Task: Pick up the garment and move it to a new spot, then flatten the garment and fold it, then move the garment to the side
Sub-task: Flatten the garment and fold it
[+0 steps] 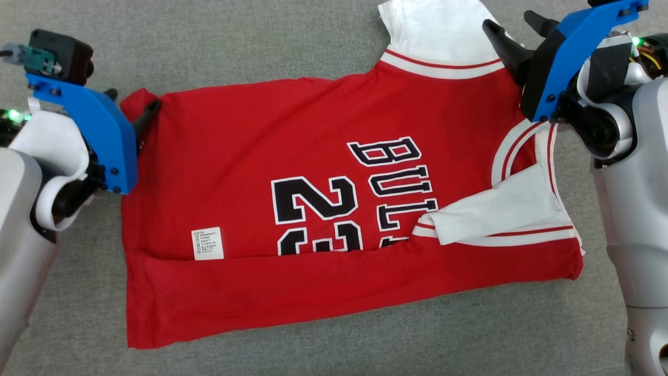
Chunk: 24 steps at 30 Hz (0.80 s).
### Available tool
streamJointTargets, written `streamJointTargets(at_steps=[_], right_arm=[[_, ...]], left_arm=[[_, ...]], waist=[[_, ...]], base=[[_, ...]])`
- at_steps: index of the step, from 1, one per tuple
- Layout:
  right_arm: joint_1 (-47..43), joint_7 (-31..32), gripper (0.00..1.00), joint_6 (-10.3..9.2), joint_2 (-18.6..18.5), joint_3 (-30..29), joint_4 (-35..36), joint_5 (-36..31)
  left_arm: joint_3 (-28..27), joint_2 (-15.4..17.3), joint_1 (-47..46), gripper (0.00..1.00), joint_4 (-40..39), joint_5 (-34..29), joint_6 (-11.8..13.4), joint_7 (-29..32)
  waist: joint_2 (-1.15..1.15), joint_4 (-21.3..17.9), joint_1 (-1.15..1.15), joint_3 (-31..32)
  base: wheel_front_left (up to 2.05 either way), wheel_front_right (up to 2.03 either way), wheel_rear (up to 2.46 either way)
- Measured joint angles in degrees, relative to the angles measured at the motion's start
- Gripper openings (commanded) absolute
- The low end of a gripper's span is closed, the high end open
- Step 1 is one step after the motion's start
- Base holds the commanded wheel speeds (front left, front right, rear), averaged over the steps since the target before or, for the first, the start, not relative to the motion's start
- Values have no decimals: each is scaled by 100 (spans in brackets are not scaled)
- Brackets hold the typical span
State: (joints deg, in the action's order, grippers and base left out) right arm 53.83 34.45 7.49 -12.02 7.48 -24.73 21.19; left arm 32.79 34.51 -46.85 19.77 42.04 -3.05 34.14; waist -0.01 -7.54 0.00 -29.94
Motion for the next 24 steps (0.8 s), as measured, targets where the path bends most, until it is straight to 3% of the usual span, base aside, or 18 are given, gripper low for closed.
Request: streamJointTargets(at_steps=[3, 4, 6, 11, 24], right_arm=[[52, -29, 100, 0, -14, 45, -74, 32], [79, -34, 100, 0, -36, 52, -96, 32], [127, -51, 100, 0, -86, 52, -152, 30], [363, 29, 100, 0, -178, -18, -363, -125], [1499, 93, 100, 0, -335, -867, -1588, -1617]], left_arm=[[37, 25, -132, 97, 60, -83, 90, 105], [58, 30, -173, 44, 62, -127, 126, 132], [76, 19, -208, 0, 51, -163, 215, 169], [140, -49, -225, 0, -169, -168, 300, 265], [499, -643, -268, 0, -857, -191, -36, -182]], waist=[[0, -20, 0, -96], [0, -18, 0, -122], [1, 3, -1, -155], [1, 153, 0, -199], [1, 1076, 0, -570]], base=[[0, 0, 0], [0, 0, 0], [0, 0, 0], [0, 0, 0], [0, 0, 0]])
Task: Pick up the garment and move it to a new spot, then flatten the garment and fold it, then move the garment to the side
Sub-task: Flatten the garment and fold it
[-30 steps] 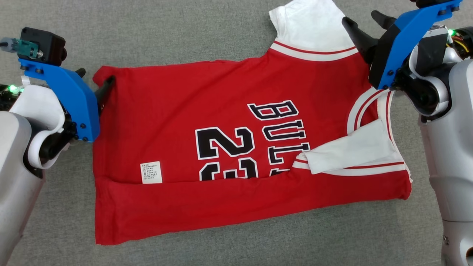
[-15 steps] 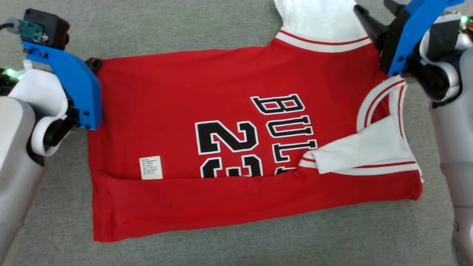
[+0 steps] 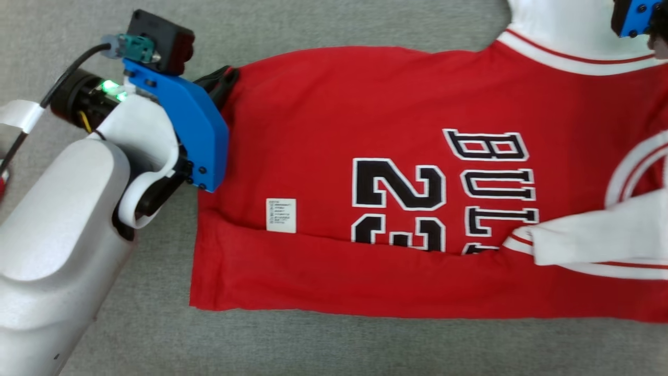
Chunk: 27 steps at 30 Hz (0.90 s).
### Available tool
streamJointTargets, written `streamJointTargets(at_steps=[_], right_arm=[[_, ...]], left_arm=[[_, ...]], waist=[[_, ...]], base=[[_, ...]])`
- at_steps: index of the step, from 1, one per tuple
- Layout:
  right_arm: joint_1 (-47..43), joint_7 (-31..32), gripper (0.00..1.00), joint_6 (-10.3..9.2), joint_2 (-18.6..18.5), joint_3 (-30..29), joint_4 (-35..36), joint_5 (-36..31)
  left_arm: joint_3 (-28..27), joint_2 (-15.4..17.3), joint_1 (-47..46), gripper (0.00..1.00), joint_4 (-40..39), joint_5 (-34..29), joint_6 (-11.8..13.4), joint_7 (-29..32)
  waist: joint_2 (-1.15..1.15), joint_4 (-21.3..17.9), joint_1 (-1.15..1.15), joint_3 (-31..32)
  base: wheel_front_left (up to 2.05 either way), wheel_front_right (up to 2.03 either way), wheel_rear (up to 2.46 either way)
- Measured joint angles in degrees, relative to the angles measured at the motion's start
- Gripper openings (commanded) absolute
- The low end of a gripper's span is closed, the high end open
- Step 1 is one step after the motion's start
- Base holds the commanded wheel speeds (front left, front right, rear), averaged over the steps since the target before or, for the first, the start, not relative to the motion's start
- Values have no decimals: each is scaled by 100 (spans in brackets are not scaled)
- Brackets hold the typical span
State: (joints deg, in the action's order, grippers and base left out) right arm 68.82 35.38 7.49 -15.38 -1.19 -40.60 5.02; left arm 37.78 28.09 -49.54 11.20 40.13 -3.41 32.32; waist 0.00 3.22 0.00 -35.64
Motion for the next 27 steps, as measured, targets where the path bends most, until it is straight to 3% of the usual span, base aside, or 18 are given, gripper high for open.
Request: streamJointTargets(at_steps=[6, 7, 8, 9, 17, 27], right_arm=[[145, 219, 100, 0, -100, -225, -322, -287], [165, 227, 48, 0, -110, -248, -345, -286], [172, 236, 31, -1, -114, -235, -360, -283], [184, 233, 0, -1, -121, -210, -358, -270], [121, -416, 0, 0, -30, -216, -282, 191], [-625, -803, 0, 0, -157, 258, 318, 1415]], left_arm=[[45, -166, -52, 0, -111, -27, -66, -256], [46, -185, -52, 0, -109, -27, -67, -279], [45, -186, -52, 0, -103, -27, -68, -320], [33, -188, -52, 0, -100, -27, -67, -370], [-178, -147, -19, 0, 175, -199, 160, -1014], [-197, -30, 556, 0, 405, -205, 168, -1634]], waist=[[0, 311, 0, -237], [0, 341, 0, -260], [0, 362, 0, -278], [1, 368, -1, -294], [-1, 240, 2, -183], [0, 22, 0, 396]], base=[[0, 0, 0], [0, 0, 0], [0, 0, 0], [0, 0, 0], [0, 0, 0], [0, 0, 0]])
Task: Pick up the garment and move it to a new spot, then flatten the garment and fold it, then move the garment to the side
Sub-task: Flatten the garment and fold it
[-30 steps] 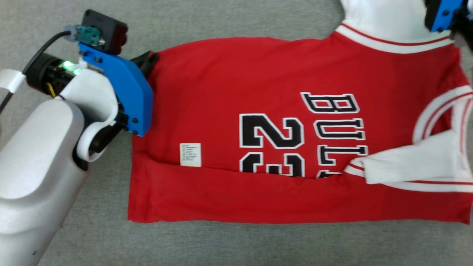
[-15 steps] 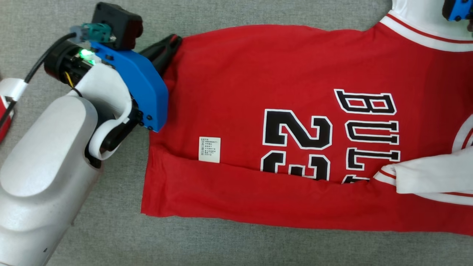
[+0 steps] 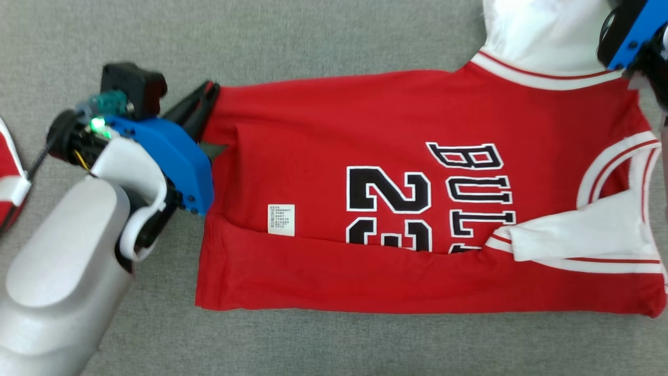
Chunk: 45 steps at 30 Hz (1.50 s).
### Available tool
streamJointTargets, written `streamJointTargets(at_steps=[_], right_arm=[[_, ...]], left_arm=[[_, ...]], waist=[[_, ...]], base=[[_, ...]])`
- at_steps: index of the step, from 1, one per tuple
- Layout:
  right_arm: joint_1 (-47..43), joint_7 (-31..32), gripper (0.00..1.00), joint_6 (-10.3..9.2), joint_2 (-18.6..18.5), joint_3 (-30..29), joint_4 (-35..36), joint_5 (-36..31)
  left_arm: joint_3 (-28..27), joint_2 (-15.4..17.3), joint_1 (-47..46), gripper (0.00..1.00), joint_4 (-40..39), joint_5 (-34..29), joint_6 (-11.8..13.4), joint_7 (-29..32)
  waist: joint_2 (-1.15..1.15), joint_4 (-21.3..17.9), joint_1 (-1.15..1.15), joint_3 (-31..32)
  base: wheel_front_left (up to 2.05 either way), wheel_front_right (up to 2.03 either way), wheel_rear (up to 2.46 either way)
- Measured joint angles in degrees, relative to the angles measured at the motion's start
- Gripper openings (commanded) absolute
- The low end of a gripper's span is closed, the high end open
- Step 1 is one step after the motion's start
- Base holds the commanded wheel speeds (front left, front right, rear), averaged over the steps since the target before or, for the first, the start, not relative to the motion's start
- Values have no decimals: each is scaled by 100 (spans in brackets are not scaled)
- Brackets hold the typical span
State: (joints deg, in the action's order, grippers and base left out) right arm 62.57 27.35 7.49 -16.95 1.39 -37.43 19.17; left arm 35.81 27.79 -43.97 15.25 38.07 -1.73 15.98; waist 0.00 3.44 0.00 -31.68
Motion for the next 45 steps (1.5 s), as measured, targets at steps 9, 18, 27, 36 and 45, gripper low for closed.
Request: streamJointTargets(at_steps=[9, 18, 27, 36, 45], right_arm=[[-1367, 12, 0, 0, -266, 276, 1047, 955], [-2938, 133, 0, 0, -428, 0, 2189, 1302], [-4280, 582, 0, 0, -40, -571, 3151, 1221], [-5066, 843, 0, 0, 415, -932, 3648, 1128], [-5652, 1354, 100, 0, 786, -1146, 3998, 942]], left_arm=[[109, -63, 816, 0, 69, -123, 44, -920], [126, -63, 1663, 0, 135, -280, 231, -1962], [249, -101, 2069, 0, 508, -345, 220, -2476], [180, -321, 2196, 0, 903, -236, 393, -2708], [-350, -756, 2562, 100, 932, 230, 662, -3030]], waist=[[0, -175, -1, 686], [0, -360, -1, 1264], [1, -424, -1, 1535], [1, -465, 0, 1648], [1, -447, 0, 1844]], base=[[0, 0, 0], [0, 0, 0], [0, 0, 0], [0, 0, 0], [0, 0, 0]])
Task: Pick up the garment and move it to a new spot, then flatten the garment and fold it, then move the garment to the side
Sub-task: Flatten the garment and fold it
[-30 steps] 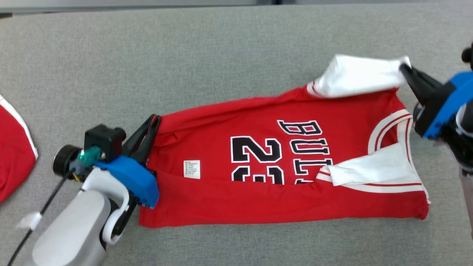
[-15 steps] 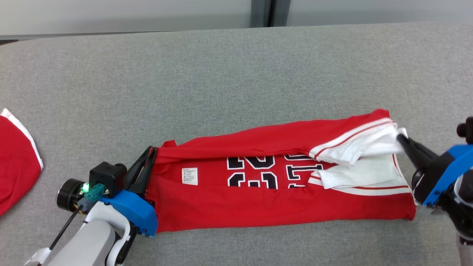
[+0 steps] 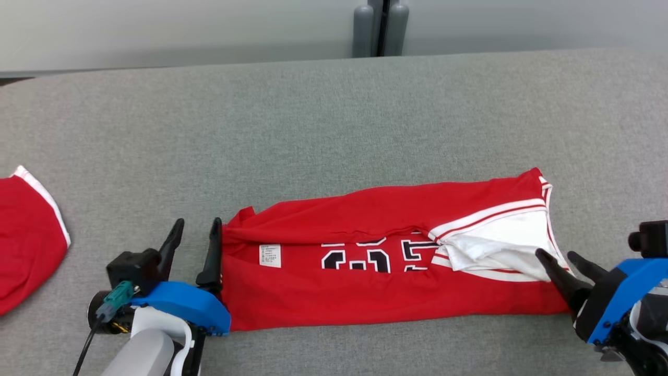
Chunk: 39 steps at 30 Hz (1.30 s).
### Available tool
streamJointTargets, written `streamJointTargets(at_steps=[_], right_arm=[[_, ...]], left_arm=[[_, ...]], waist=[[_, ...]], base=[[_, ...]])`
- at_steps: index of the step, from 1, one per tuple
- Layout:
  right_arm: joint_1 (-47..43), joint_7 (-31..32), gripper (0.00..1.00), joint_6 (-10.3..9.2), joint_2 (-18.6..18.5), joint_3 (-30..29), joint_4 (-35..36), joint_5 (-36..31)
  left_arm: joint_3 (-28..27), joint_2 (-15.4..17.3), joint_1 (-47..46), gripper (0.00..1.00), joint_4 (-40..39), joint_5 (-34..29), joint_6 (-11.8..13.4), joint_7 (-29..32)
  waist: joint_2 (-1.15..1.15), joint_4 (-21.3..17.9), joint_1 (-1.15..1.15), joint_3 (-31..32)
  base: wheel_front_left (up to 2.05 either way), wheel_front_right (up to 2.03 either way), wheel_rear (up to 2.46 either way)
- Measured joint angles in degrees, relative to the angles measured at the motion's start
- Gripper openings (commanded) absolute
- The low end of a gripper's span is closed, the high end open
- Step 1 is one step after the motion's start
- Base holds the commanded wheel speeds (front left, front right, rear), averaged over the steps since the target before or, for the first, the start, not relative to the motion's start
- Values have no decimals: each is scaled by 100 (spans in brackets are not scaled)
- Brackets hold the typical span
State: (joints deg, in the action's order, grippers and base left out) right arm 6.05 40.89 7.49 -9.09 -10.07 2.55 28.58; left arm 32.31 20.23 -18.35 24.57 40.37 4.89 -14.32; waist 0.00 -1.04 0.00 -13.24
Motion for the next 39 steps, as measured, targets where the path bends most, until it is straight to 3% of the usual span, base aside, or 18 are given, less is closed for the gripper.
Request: streamJointTargets(at_steps=[6, 15, 25, 39], right_arm=[[-96, -160, 100, 0, 90, -285, 316, -259], [-1, -366, 100, 0, 171, -403, 174, -771], [692, -614, 100, 0, 258, -523, -1021, -1244], [1638, -699, 100, 0, 347, -1049, -3048, -1902]], left_arm=[[-1105, -479, 497, 100, -856, -223, 58, -66], [-2304, -968, 1305, 100, -1250, -1370, -506, -67], [-2760, -999, 1475, 100, -1150, -1769, -740, -67], [-2686, -1009, 1376, 100, -1045, -1779, -846, -66]], waist=[[0, 114, 0, 271], [1, 184, -1, 546], [1, 232, 0, 528], [-1, 496, 0, 292]], base=[[0, 0, 0], [0, 0, 0], [0, 0, 0], [0, 0, 0]])
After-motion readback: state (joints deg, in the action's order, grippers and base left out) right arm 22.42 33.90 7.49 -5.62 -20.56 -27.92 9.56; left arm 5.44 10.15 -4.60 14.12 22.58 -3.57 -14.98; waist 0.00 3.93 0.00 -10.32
